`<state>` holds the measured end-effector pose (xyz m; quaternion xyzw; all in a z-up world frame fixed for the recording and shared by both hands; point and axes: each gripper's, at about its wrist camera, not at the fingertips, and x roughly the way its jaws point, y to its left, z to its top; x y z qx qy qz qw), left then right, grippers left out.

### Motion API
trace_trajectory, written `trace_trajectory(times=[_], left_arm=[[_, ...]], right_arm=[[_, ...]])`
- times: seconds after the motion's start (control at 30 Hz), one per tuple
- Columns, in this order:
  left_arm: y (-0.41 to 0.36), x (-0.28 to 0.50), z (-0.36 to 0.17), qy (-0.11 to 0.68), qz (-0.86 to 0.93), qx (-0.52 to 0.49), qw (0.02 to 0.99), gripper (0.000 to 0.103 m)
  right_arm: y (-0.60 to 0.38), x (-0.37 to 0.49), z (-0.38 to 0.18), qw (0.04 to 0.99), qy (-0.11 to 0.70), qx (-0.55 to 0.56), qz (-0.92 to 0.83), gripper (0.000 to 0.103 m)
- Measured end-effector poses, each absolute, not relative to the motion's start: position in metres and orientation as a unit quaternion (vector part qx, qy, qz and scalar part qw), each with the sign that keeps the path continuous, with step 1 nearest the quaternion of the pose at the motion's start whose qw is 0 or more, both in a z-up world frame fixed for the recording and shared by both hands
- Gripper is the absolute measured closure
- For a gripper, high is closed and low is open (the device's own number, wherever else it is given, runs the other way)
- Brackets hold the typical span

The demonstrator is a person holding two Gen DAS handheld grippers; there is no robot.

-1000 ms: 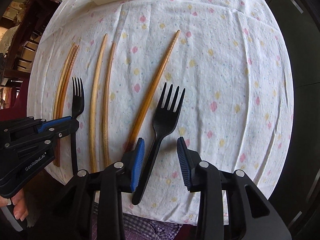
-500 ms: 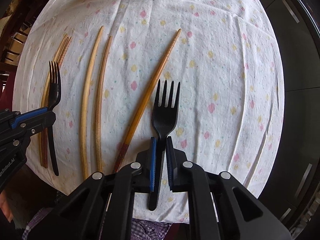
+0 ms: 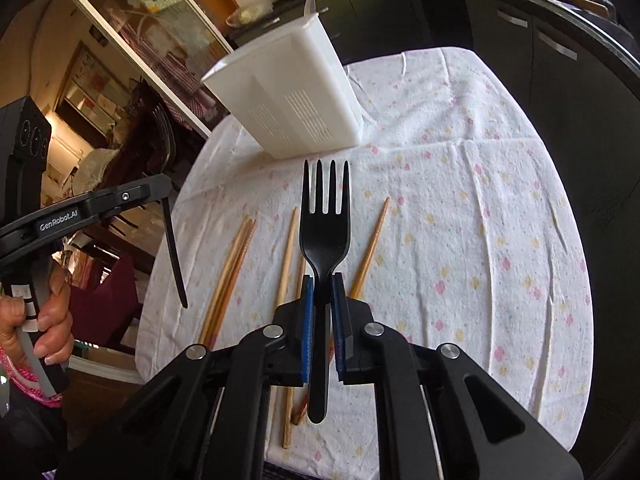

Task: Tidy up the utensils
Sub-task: 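Carry the black fork over the caddy and release it from the left tool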

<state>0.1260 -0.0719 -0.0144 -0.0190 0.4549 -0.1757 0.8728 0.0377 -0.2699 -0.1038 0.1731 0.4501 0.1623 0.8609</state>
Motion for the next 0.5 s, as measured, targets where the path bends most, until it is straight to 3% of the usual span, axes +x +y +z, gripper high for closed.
trace_trajectory(times=[0.3,0.5], left_arm=[[-0.092,0.172,0.076,0.259,-0.179,-0.029,0.949,0.094],[-0.101,0.208,0.081,0.176,-0.162,-0.021,0.971,0.094]], right_arm=[[-0.303,0.021,-0.056,0.901,0.358,0.186,0.161,0.093],[-0.309,0.018,-0.040,0.909,0.316,0.214,0.165,0.093]])
